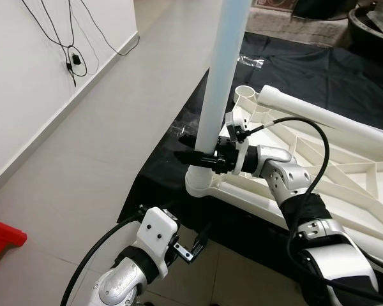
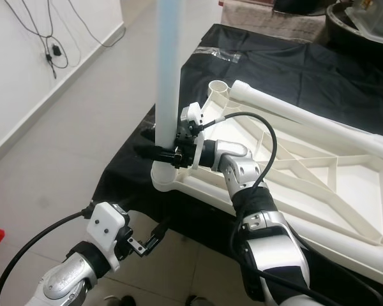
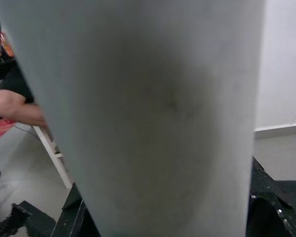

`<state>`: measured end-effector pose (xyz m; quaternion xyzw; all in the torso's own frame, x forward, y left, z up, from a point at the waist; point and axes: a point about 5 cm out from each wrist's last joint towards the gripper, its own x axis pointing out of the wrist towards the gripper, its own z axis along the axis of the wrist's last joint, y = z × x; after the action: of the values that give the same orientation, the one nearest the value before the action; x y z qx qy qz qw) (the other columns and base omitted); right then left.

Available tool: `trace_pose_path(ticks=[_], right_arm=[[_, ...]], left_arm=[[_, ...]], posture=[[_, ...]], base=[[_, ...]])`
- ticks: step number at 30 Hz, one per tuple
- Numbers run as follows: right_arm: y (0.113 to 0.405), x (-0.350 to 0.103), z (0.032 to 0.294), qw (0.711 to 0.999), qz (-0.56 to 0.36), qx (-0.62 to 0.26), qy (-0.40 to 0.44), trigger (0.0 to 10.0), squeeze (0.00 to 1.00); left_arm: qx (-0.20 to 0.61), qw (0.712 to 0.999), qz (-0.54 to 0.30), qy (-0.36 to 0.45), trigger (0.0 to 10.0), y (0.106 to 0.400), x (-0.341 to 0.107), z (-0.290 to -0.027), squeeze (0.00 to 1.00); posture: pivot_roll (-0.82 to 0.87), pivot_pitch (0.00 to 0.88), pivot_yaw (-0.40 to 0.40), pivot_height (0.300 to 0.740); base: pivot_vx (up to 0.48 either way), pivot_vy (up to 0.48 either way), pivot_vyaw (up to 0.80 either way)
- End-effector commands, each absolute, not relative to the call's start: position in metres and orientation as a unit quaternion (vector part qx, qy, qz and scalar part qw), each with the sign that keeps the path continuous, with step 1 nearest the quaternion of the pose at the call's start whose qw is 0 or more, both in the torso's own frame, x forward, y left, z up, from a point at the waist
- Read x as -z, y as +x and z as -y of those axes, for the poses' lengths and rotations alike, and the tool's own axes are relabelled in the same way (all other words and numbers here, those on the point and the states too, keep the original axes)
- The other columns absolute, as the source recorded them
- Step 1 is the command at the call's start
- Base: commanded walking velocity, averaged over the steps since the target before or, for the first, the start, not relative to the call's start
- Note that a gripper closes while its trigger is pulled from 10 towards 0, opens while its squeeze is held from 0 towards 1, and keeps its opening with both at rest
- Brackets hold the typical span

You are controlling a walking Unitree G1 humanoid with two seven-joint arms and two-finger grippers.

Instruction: Building children table

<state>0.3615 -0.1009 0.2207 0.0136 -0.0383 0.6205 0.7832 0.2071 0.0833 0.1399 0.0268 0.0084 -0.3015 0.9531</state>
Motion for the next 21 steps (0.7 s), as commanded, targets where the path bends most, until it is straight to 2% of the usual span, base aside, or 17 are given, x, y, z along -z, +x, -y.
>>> trace_pose_path(ticks=[1,2,3,5,6,8,9,10,13,14,15,16,17,18,20,21], right_arm=[[0.359,-0.212,0.096,0.78,0.025,-0.624,0.031,0.0,0.0],[0.362,-0.21,0.098,0.806,0.033,-0.59,0.028,0.0,0.0],[0.362,-0.21,0.098,0.806,0.033,-0.59,0.028,0.0,0.0],[0.372,-0.206,0.107,0.887,0.047,-0.458,0.03,0.0,0.0],[0.372,-0.206,0.107,0.887,0.047,-0.458,0.03,0.0,0.0],[0.377,-0.203,0.117,0.935,0.057,-0.347,0.036,0.0,0.0],[0.377,-0.203,0.117,0.935,0.057,-0.347,0.036,0.0,0.0],[0.378,-0.201,0.124,0.959,0.062,-0.274,0.032,0.0,0.0],[0.378,-0.201,0.124,0.959,0.062,-0.274,0.032,0.0,0.0],[0.376,-0.198,0.137,0.985,0.063,-0.155,0.031,0.0,0.0],[0.367,-0.193,0.148,0.997,0.057,-0.039,0.033,0.0,0.0],[0.367,-0.193,0.148,0.997,0.057,-0.039,0.033,0.0,0.0],[0.356,-0.19,0.155,0.997,0.051,0.05,0.033,0.0,0.0],[0.356,-0.19,0.155,0.997,0.051,0.05,0.033,0.0,0.0],[0.338,-0.186,0.151,0.986,0.037,0.15,0.056,0.0,0.0],[0.338,-0.186,0.151,0.986,0.037,0.15,0.056,0.0,0.0]], left_arm=[[0.304,0.952,-0.017,0.023,10.0,0.204,-0.136,-0.083,0.0],[0.304,0.952,-0.017,0.023,10.0,0.205,-0.135,-0.083,0.0],[0.304,0.952,-0.017,0.023,10.0,0.205,-0.135,-0.083,0.0],[0.304,0.952,-0.018,0.023,10.0,0.206,-0.135,-0.083,0.0],[0.304,0.952,-0.018,0.023,10.0,0.206,-0.135,-0.083,0.0],[0.304,0.952,-0.019,0.023,10.0,0.207,-0.135,-0.084,0.0],[0.304,0.952,-0.019,0.023,10.0,0.207,-0.135,-0.084,0.0],[0.304,0.952,-0.019,0.022,10.0,0.207,-0.135,-0.084,0.0],[0.304,0.952,-0.019,0.022,10.0,0.207,-0.135,-0.084,0.0],[0.306,0.952,-0.019,0.022,10.0,0.208,-0.135,-0.083,0.0],[0.307,0.951,-0.019,0.022,10.0,0.209,-0.135,-0.083,0.0],[0.307,0.951,-0.019,0.022,10.0,0.209,-0.135,-0.083,0.0],[0.307,0.951,-0.018,0.022,10.0,0.21,-0.135,-0.082,0.0],[0.307,0.951,-0.018,0.022,10.0,0.21,-0.135,-0.082,0.0],[0.304,0.952,-0.018,0.023,10.0,0.211,-0.135,-0.082,0.0],[0.304,0.952,-0.018,0.023,10.0,0.211,-0.135,-0.082,0.0]], posture=[[0.12,0.173,-0.061,0.74],[0.12,0.171,-0.059,0.74],[0.12,0.171,-0.059,0.74],[0.11,0.173,-0.054,0.74],[0.11,0.173,-0.054,0.74],[0.09,0.175,-0.047,0.74],[0.09,0.175,-0.047,0.74],[0.09,0.175,-0.043,0.74],[0.09,0.175,-0.043,0.74],[0.08,0.176,-0.043,0.74],[0.08,0.178,-0.039,0.74],[0.08,0.178,-0.039,0.74],[0.09,0.176,-0.044,0.74],[0.09,0.176,-0.044,0.74],[0.08,0.175,-0.042,0.74],[0.08,0.175,-0.042,0.74]], base=[[0.0,0.0,0.0],[0.0,0.0,0.0],[0.0,0.0,0.0],[0.0,0.0,0.0],[0.0,0.0,0.0],[0.0,0.0,0.0],[0.0,0.0,0.0],[0.0,0.0,0.0],[0.0,0.0,0.0],[0.0,0.0,0.0],[0.0,0.0,0.0],[0.0,0.0,0.0],[0.0,0.0,0.0],[0.0,0.0,0.0],[0.0,0.0,0.0],[0.0,0.0,0.0]])
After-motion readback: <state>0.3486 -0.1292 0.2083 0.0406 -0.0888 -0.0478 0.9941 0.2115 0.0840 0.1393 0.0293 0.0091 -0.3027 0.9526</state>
